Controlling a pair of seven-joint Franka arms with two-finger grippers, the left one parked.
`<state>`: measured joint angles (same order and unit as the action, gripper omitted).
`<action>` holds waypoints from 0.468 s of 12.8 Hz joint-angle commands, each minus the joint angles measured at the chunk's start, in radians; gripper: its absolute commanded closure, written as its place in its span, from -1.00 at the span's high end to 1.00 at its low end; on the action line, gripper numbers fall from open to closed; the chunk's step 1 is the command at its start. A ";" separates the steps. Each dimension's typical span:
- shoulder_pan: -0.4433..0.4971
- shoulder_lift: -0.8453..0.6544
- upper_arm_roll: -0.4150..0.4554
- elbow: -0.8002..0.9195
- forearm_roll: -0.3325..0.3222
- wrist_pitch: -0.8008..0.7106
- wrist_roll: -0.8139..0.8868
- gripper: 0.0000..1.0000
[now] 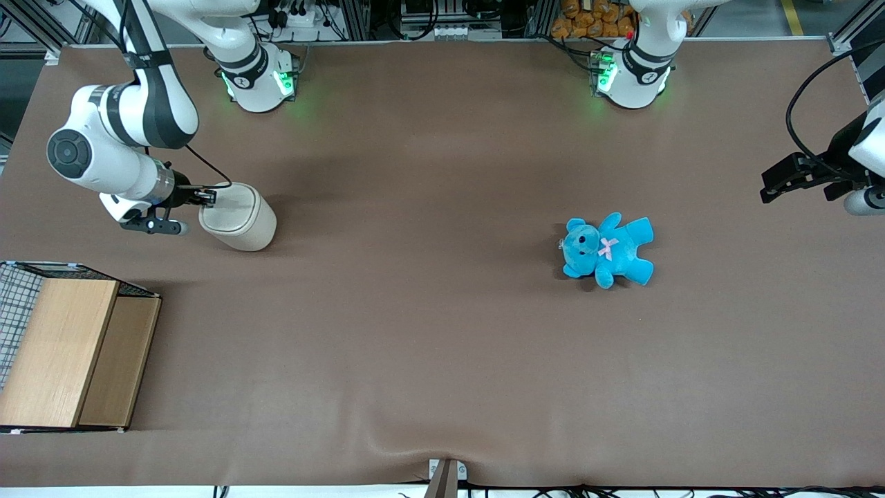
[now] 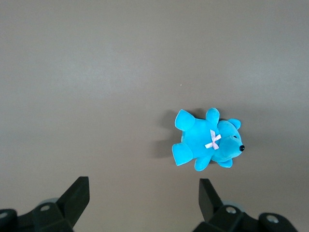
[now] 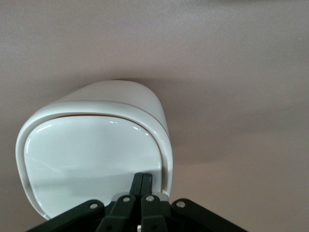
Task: Open trash can with right arm
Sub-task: 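Hook the lid edge with the right gripper and tilt it upward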
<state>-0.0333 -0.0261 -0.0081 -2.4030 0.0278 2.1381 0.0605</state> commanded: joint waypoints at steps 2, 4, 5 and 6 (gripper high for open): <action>-0.005 0.003 0.007 0.002 0.007 -0.016 -0.016 -1.00; -0.004 0.003 0.007 0.080 0.008 -0.125 -0.007 -1.00; -0.004 0.003 0.008 0.135 0.009 -0.197 -0.007 -1.00; -0.002 0.006 0.008 0.192 0.009 -0.260 -0.005 -1.00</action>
<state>-0.0325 -0.0263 -0.0061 -2.3150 0.0278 1.9872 0.0598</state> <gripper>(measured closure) 0.991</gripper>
